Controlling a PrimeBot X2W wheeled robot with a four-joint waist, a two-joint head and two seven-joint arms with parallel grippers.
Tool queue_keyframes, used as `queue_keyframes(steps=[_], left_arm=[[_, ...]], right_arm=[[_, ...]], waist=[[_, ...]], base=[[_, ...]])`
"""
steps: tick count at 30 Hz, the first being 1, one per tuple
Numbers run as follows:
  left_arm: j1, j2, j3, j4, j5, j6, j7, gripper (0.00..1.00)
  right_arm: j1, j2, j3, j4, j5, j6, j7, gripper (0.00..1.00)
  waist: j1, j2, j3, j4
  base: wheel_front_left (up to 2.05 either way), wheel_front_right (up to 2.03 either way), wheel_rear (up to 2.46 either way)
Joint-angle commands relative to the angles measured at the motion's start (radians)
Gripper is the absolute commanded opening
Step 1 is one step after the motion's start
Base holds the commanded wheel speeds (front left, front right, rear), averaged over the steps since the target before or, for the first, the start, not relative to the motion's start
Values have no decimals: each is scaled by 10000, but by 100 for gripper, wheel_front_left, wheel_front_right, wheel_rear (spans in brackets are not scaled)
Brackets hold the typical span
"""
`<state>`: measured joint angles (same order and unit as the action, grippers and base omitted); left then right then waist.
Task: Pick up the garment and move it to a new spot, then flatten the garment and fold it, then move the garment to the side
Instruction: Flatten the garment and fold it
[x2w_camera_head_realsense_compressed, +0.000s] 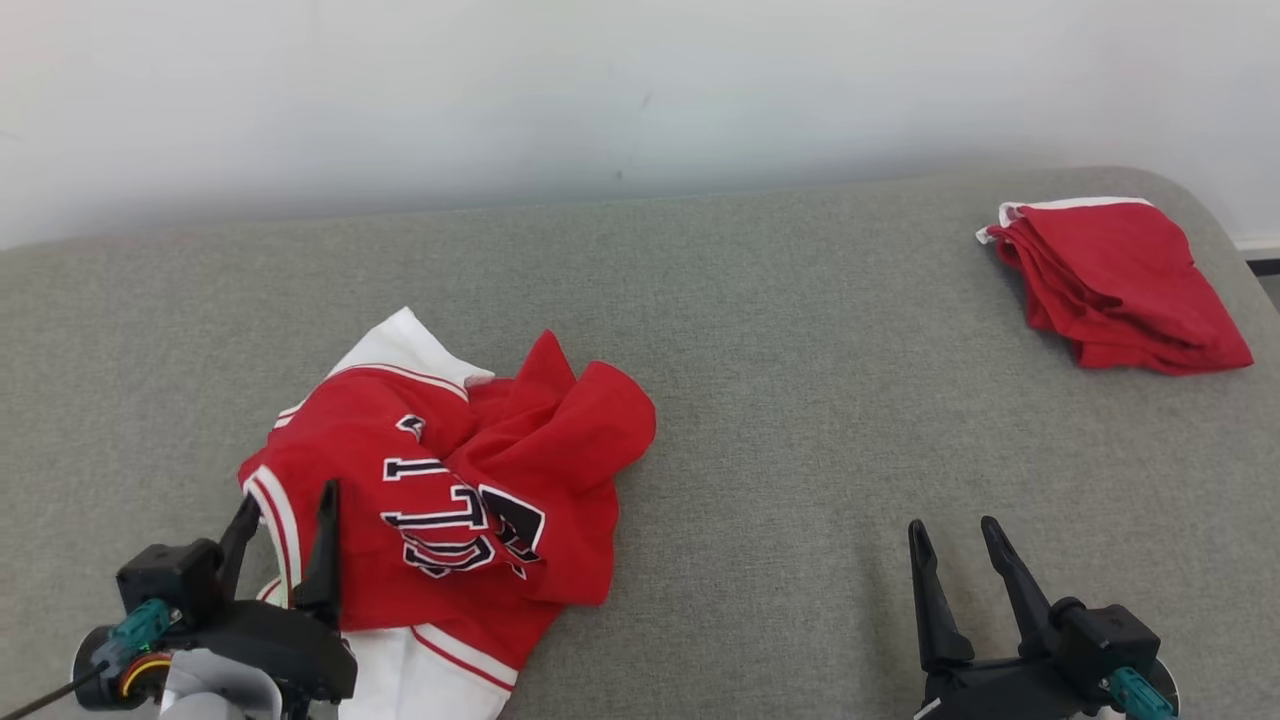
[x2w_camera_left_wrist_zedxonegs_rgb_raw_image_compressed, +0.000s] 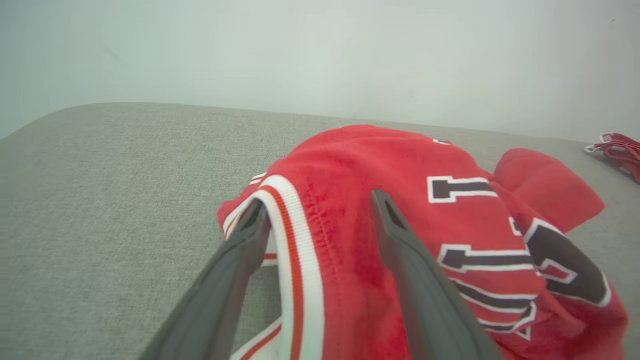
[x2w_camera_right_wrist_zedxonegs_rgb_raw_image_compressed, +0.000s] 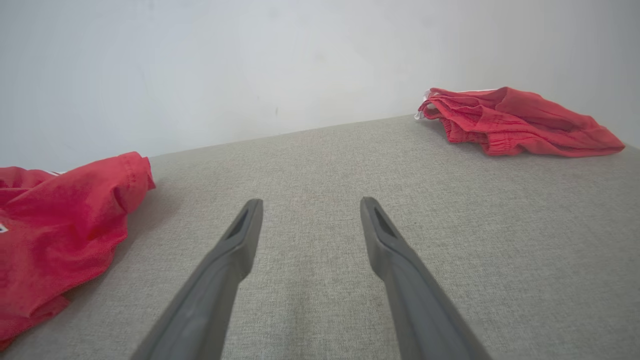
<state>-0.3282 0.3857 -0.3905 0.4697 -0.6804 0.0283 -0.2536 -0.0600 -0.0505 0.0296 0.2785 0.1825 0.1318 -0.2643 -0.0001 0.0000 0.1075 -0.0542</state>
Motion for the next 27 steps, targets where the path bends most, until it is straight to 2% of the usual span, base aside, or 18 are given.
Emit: queue_keyframes(steps=[1, 7, 13, 19, 27], left_arm=[[154, -72, 142, -179, 174, 79, -99, 100], [1163, -604, 1181, -1178, 995, 196, -110, 100], [2132, -1326, 2234, -1899, 1762, 59, -109, 100], [2982, -2348, 3414, -3011, 3166, -303, -109, 100], [3577, -3064, 4349, -3713, 4655, -938, -108, 100]], right_arm=[[104, 9, 3, -19, -52, -26, -12, 100], [183, 9, -14, -25, -73, -26, -12, 100], [172, 8, -56, -52, -53, -26, -12, 100], [197, 9, -58, -24, -86, -26, -12, 100], [125, 9, 43, 20, -129, -26, -12, 100]], waist=[[1, 0, -87, 115], [1, 0, -152, 310], [1, 0, -137, 466], [1, 0, -141, 681], [1, 0, -173, 884]], base=[[0, 0, 0], [0, 0, 0], [0, 0, 0], [0, 0, 0], [0, 0, 0]])
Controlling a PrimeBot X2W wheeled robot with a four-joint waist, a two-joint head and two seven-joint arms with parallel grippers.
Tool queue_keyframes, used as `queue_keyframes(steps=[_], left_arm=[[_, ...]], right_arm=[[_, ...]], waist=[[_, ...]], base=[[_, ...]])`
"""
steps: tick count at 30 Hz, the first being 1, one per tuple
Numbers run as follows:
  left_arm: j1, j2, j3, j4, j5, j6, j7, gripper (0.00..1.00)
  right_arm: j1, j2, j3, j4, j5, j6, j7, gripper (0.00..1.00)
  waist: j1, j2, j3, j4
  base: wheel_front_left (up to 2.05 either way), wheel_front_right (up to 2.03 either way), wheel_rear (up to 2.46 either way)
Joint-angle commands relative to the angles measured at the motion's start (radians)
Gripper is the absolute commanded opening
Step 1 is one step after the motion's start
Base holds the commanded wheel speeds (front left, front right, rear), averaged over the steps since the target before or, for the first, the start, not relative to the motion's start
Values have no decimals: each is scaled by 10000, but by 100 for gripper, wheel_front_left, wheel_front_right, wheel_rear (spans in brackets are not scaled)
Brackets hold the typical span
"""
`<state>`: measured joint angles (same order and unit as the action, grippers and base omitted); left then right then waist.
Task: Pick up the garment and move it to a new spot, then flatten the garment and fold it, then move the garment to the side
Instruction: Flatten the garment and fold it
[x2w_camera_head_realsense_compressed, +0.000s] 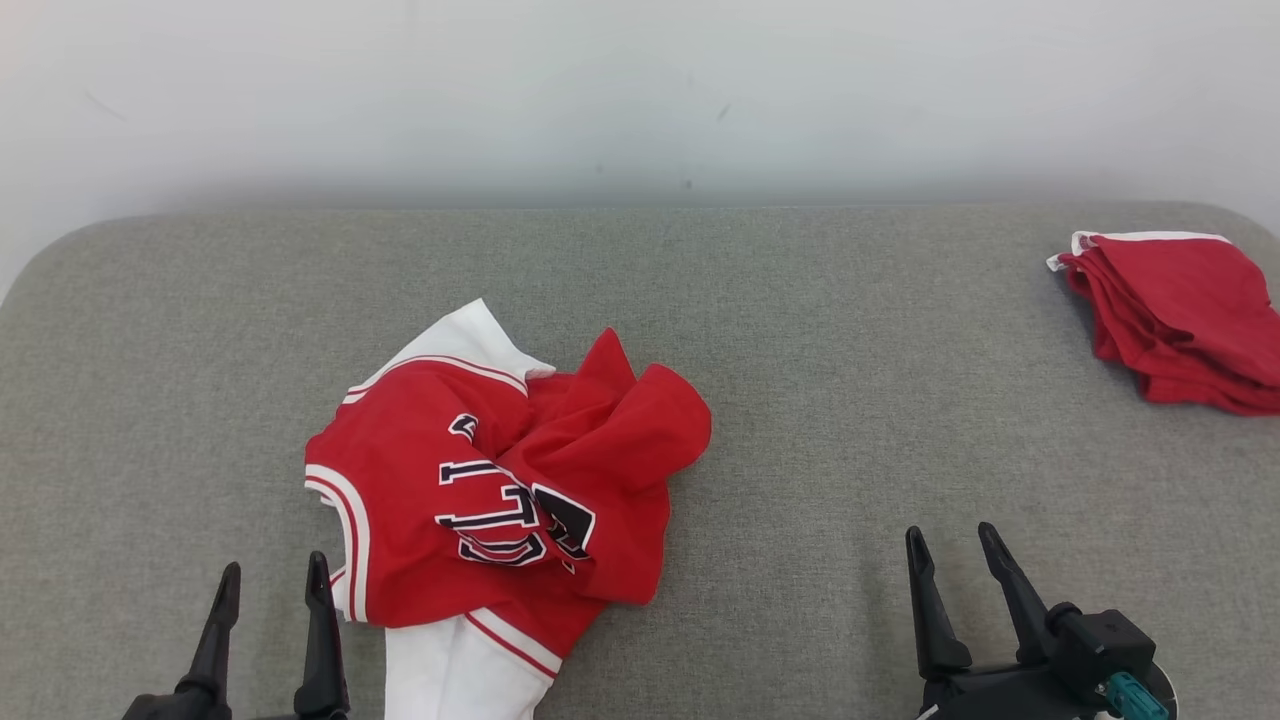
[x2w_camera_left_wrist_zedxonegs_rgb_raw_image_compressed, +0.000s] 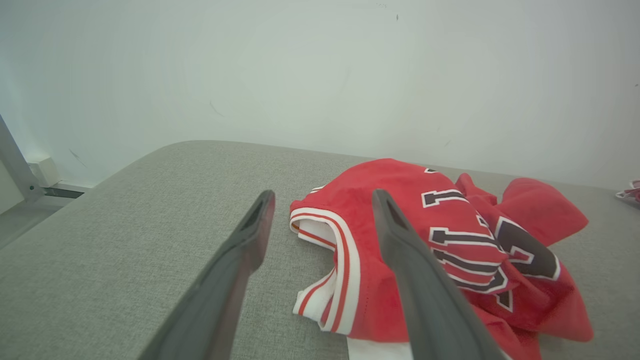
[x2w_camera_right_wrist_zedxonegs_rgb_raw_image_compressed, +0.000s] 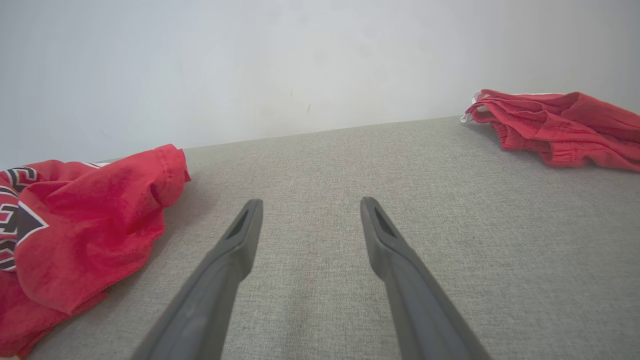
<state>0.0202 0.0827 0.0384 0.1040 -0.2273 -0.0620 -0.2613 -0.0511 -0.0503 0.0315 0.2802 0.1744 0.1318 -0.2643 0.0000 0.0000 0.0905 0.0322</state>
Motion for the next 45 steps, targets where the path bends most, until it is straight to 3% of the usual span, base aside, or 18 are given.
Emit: queue_keyframes(steps=[1, 12, 20, 30, 43, 44, 45], left_arm=[[136, -87, 112, -78, 227, -99, -32, 100], [276, -315, 297, 90, 633, -413, -32, 100], [61, -328, -60, 225, 478, -487, -33, 100], [-257, -329, -696, 478, 173, -490, -34, 100], [-523, -328, -1143, 714, -22, -483, -35, 100], [-550, -330, -1179, 738, -25, -487, -33, 100], [-572, -328, -1196, 748, -41, -481, -33, 100]], right_arm=[[43, 7, 44, -4, -52, -26, -12, 100], [-72, 7, 361, 75, -199, -26, -11, 100], [-1075, -73, 1279, 432, -505, -26, -11, 100], [-3626, -644, 2862, 3225, -71, -26, -13, 100], [-5435, -896, 3366, 6633, 695, -26, -11, 100], [-5504, -860, 3476, 6861, 839, -26, -11, 93], [-5671, -876, 3550, 6923, 926, -26, -11, 33]], waist=[[0, 0, -6, 35], [0, 0, -94, 219], [0, 0, -15, 610], [0, 0, 181, 1486], [0, 0, 382, 2467], [0, 0, 393, 2525], [0, 0, 405, 2555]], base=[[0, 0, 0], [0, 0, 0], [0, 0, 0], [0, 0, 0], [0, 0, 0], [0, 0, 0], [0, 0, 0]])
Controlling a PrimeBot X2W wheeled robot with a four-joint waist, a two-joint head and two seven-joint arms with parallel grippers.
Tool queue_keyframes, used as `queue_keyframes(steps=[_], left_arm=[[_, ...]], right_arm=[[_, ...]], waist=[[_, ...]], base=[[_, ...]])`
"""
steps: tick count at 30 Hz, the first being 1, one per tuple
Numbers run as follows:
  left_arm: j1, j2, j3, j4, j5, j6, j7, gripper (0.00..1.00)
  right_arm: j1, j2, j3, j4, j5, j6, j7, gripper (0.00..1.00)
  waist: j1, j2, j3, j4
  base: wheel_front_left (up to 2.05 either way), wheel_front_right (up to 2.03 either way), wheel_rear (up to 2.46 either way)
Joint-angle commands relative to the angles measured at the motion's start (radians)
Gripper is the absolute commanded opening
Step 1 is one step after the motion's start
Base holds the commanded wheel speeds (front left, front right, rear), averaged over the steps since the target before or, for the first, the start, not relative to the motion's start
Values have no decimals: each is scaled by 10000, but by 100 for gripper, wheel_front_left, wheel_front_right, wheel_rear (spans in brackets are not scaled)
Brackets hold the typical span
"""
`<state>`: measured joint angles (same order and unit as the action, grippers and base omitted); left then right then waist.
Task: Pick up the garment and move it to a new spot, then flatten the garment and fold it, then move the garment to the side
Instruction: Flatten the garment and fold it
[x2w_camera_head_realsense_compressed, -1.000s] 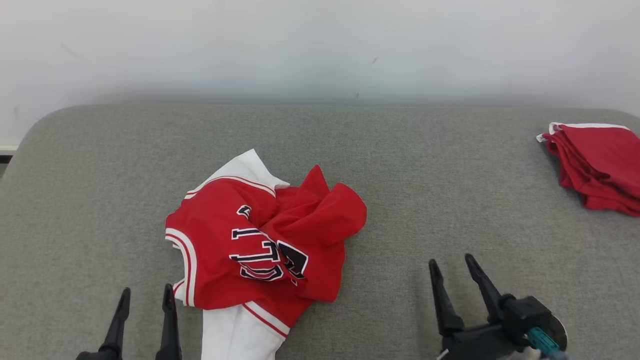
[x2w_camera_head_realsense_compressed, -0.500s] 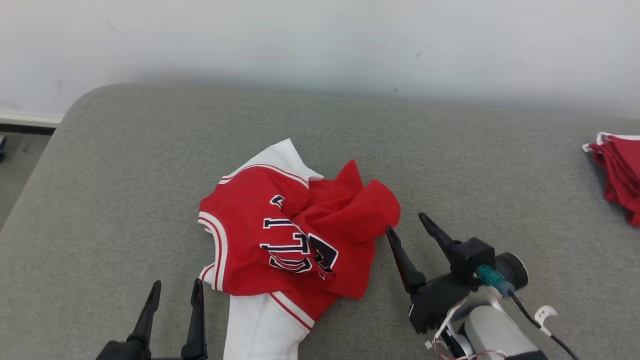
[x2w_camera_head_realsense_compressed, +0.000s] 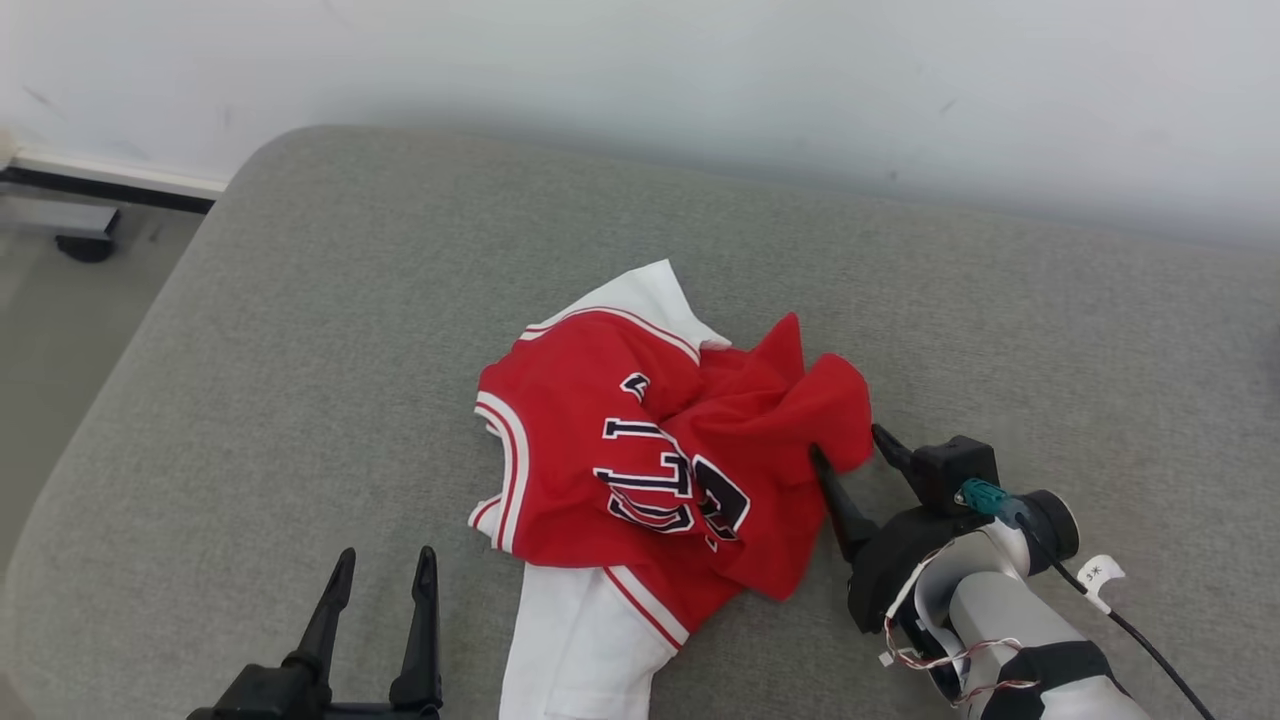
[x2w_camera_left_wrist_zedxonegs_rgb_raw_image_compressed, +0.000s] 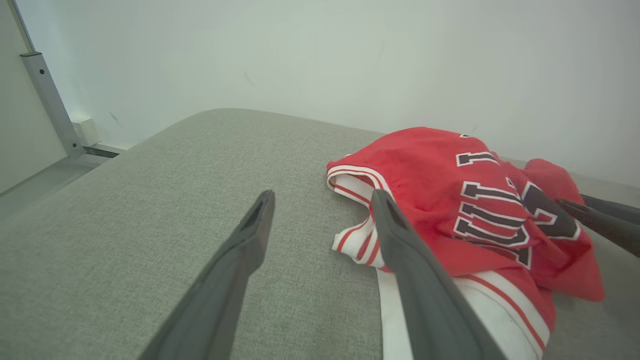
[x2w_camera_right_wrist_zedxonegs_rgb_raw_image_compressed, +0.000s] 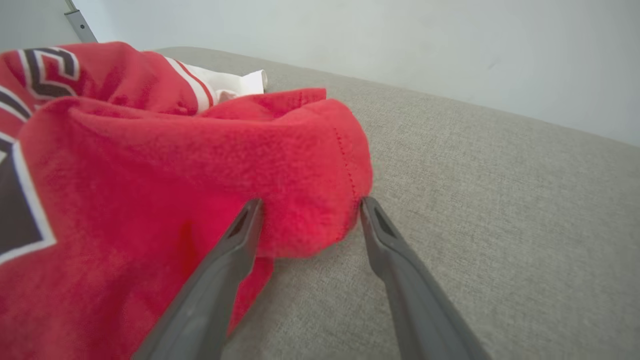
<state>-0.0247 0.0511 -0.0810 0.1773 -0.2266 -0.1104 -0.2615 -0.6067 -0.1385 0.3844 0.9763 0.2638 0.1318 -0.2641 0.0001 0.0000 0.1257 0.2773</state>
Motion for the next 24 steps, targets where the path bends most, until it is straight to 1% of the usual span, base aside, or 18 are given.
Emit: queue_keyframes(steps=[1, 7, 13, 17, 20, 24], left_arm=[[-142, -12, -8, 23, -58, 11, -31, 100], [-98, -12, -14, 80, -73, 32, -31, 100], [97, -13, 109, 144, -68, 78, -31, 100], [217, -13, 189, 184, -108, 95, -31, 100], [275, -13, 245, 238, -114, 67, -31, 100], [370, -13, 349, 250, -160, 52, -28, 100]], right_arm=[[-239, -53, 82, -13, 109, -26, -13, 0], [-221, -315, 192, -205, 322, -26, -13, 0], [349, -809, -558, -1546, 98, -26, -13, 0], [1059, -977, -1038, -2549, -200, -26, -15, 0], [1606, -1145, -1221, -3188, -552, -28, -12, 0], [2266, -1274, -1503, -3993, -714, -26, -15, 0]], waist=[[-1, 0, 65, 130], [-1, 0, 6, 77], [-1, 0, -244, -380], [-1, 0, -398, -769], [-1, 0, -453, -1141], [-1, 0, -459, -1589]], base=[[0, 0, 0], [0, 0, 0], [0, 0, 0], [0, 0, 0], [0, 0, 0], [0, 0, 0]])
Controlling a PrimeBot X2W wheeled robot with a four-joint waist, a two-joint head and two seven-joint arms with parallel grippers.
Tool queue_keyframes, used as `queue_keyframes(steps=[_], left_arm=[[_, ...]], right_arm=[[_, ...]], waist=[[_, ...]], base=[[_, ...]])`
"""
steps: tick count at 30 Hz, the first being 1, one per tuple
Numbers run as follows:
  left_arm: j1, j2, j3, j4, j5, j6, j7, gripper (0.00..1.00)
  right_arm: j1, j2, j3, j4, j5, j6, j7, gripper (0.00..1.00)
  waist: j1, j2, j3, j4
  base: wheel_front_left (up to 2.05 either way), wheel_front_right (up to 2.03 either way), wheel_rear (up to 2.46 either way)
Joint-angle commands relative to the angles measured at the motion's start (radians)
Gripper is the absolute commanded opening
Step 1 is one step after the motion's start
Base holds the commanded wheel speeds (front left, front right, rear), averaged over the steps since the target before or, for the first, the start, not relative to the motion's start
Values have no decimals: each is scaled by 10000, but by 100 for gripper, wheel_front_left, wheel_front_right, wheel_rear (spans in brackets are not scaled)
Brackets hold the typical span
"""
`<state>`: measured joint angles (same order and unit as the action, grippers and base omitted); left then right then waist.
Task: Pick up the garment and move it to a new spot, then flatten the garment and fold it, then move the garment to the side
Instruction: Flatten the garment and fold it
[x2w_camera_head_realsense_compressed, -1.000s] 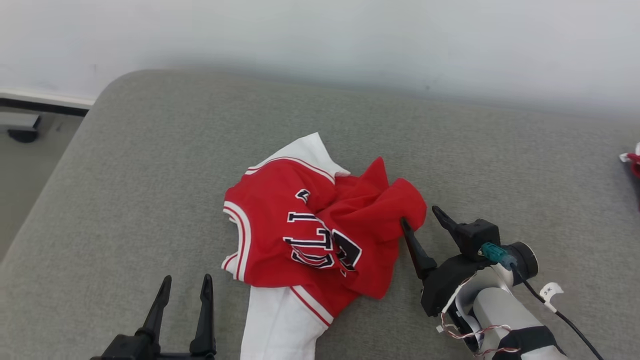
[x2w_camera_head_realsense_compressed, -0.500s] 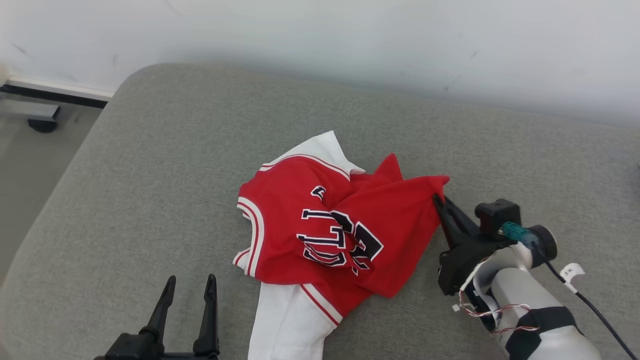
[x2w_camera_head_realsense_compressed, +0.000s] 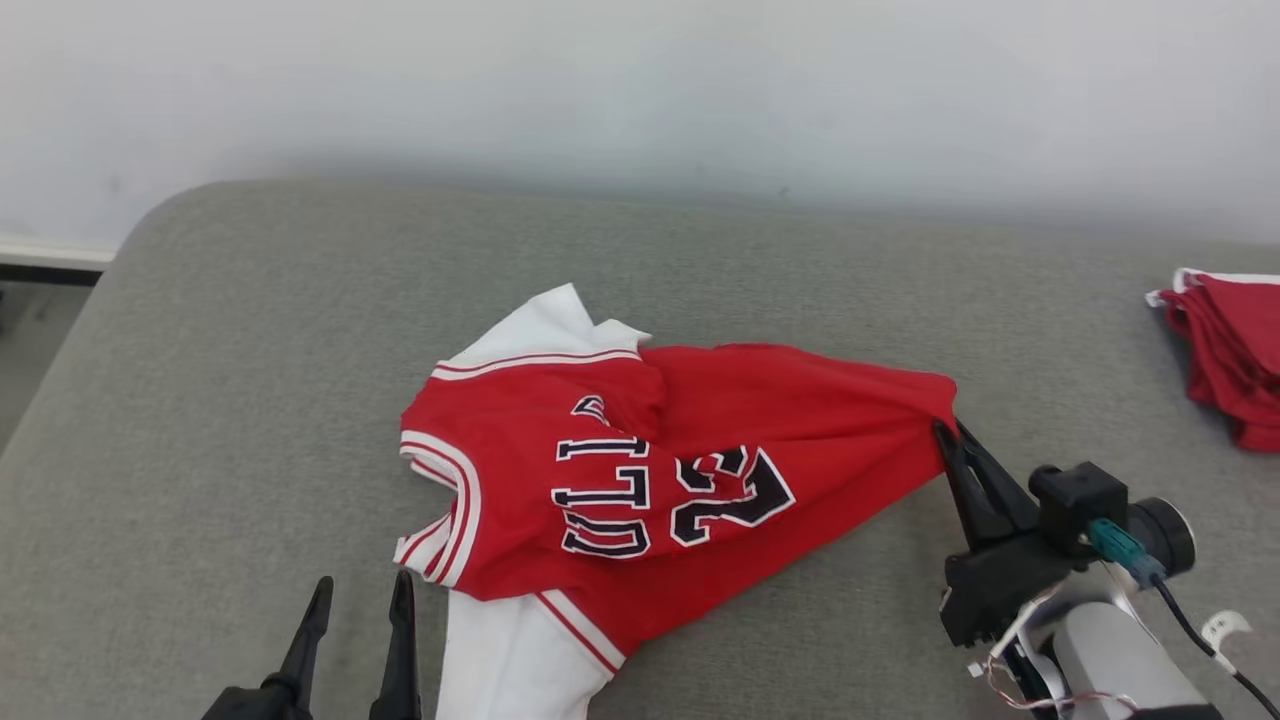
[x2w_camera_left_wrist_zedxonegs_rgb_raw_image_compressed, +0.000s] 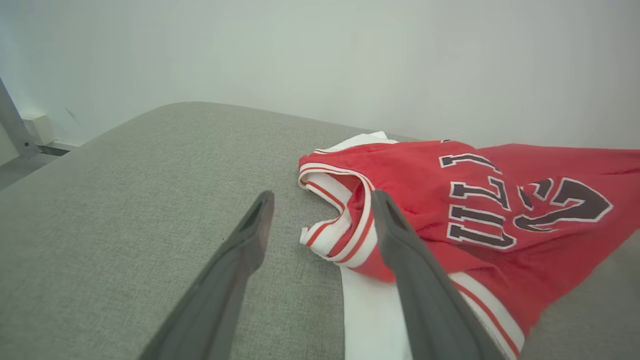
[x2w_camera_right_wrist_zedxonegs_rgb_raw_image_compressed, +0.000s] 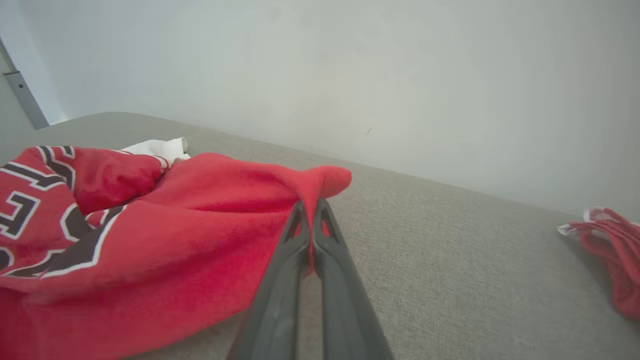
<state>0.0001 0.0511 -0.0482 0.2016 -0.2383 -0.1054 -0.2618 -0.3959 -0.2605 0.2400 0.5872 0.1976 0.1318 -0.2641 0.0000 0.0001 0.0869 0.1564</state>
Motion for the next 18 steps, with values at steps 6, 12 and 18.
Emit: queue_keyframes(steps=[6, 12, 18], left_arm=[[208, -10, 110, -20, -69, 27, -20, 100], [184, -10, 230, 33, -24, 10, -20, 100], [59, -12, 248, 66, -63, -36, -20, 100]], right_arm=[[1199, -172, -599, -1204, -200, -26, -13, 0], [2027, -415, -1206, -2057, -423, -26, 75, 0], [3211, -535, -2297, -3241, -563, -28, 592, 0]], waist=[[0, -1, -45, -915], [0, -1, -3, -1336], [0, -1, 63, -1466]], base=[[0, 0, 0], [0, 0, 0], [0, 0, 0]])
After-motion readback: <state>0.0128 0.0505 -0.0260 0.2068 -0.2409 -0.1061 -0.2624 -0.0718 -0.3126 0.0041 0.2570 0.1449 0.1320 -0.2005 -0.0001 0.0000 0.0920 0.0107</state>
